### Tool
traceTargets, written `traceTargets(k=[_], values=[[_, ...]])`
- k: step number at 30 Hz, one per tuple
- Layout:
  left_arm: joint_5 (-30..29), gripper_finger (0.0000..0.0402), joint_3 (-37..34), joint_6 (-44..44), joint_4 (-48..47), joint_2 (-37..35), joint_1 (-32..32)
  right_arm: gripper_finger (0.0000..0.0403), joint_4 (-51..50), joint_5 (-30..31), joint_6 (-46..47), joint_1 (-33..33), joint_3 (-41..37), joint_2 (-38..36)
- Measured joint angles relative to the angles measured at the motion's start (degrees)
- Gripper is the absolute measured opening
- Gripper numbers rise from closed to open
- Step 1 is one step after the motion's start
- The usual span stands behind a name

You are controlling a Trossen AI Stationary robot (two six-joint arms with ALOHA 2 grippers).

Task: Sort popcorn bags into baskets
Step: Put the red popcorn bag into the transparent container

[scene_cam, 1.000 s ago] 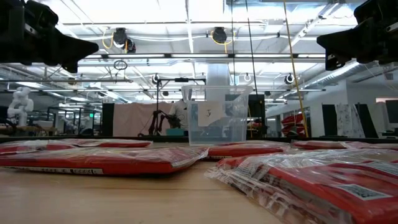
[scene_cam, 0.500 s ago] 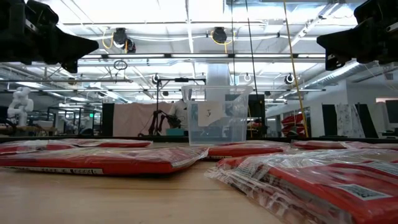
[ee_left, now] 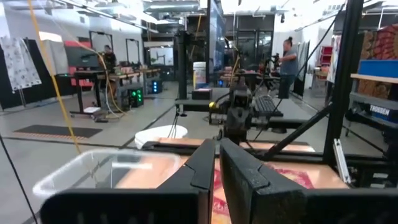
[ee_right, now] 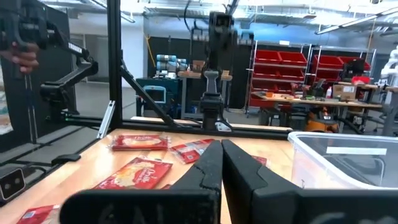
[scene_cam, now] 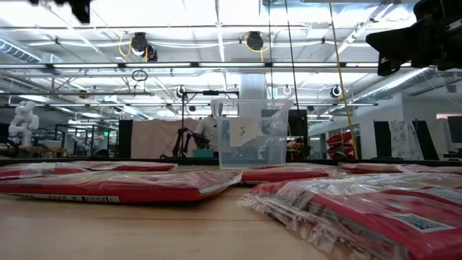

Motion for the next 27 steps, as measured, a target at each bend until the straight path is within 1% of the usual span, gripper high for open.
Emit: traceTargets(k=[3, 6, 8, 11, 13, 15, 17, 21, 24, 27], values=[[0.1, 0.0033, 8.8, -0.1, -2.5, 5.9, 0.0, 0.0, 0.0, 0.0, 2.1, 0.0, 0.0, 0.0], [1.4, 0.0032, 17.4, -0.2, -6.6, 11.6, 0.0, 0.0, 0.0, 0.2, 7.4, 0.0, 0.0, 0.0], [2.2, 0.0032, 22.9, -0.4, -9.6, 15.5, -0.1, 0.0, 0.0, 1.7, 13.5, 0.0, 0.0, 0.0], [2.5, 0.0032, 30.8, -0.1, -13.7, 20.9, -0.9, 0.0, -0.1, 4.5, 25.6, 0.0, 0.0, 0.0], [2.5, 0.0032, 35.6, -0.4, -15.8, 24.3, -1.3, 0.0, -0.5, 4.5, 33.6, 0.0, 0.0, 0.1], [2.5, 0.0032, 40.1, -0.6, -17.1, 27.5, -1.4, 0.0, -0.4, 4.8, 38.6, 0.0, 0.0, 0.6], [1.7, 0.0032, 44.3, -0.6, -18.6, 30.4, -1.4, 0.0, -0.4, 4.6, 41.2, 0.0, 0.6, 1.4], [-0.9, 0.0032, 51.8, -1.1, -22.9, 35.9, -1.8, 0.0, -1.5, 4.5, 43.1, 0.7, 3.4, 5.2], [-1.7, 0.0032, 55.5, -2.3, -27.8, 39.2, -1.8, 0.0, -1.2, 4.5, 42.9, 1.2, 8.4, 9.5], [-1.8, 0.0032, 56.5, -5.1, -31.1, 41.3, -1.8, 0.0, -7.9, 4.5, 42.4, 1.9, 15.4, 15.3]])
